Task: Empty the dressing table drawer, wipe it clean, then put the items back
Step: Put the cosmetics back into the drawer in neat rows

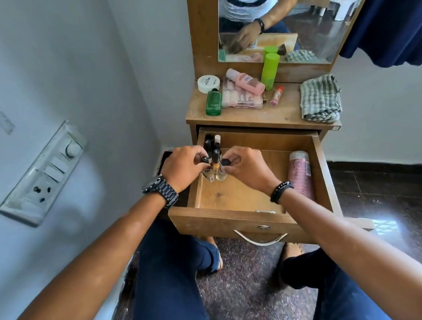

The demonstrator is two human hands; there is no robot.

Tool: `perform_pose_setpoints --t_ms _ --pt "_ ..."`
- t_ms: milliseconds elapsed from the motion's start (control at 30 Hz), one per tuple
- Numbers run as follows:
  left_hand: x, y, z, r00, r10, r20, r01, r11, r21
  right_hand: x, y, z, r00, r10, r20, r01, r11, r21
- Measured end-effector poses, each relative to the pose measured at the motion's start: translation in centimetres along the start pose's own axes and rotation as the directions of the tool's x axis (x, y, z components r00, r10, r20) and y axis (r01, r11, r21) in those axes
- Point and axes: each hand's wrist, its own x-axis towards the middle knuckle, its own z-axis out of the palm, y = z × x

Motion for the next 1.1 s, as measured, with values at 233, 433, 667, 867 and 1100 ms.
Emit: perform_pose_setpoints --t_ms 233,433,667,867,1100 --pt "1.2 -0.5 1.6 0.998 0.034 0.055 -0.043 0.986 0.158 1.5 0.6 2.4 1.0 -0.009 0.013 0.01 0.992 -0.129" --pt "1.5 -0.6 2.2 0.997 0.047 0.06 -0.058 0.979 0.194 1.7 0.7 3.4 0.999 -0.047 0.023 0.051 0.98 -0.193" --pt "1.5 -0.2 2.2 0.998 0.037 0.047 -0.046 0.978 0.202 1.7 0.6 3.2 0.998 -0.055 0.007 0.055 0.976 -0.211" --pt "1.4 0.2 1.4 0.999 0.048 0.016 -0.05 0.986 0.161 1.1 1.2 1.7 0.998 -0.053 -0.033 0.048 0.988 -0.146" --pt "4.3 3.2 -0.8 0.981 0.151 -0.122 -0.141 0.986 0.086 3.0 0.5 -3.2 0.992 -0.039 -0.119 0.033 0.998 -0.055"
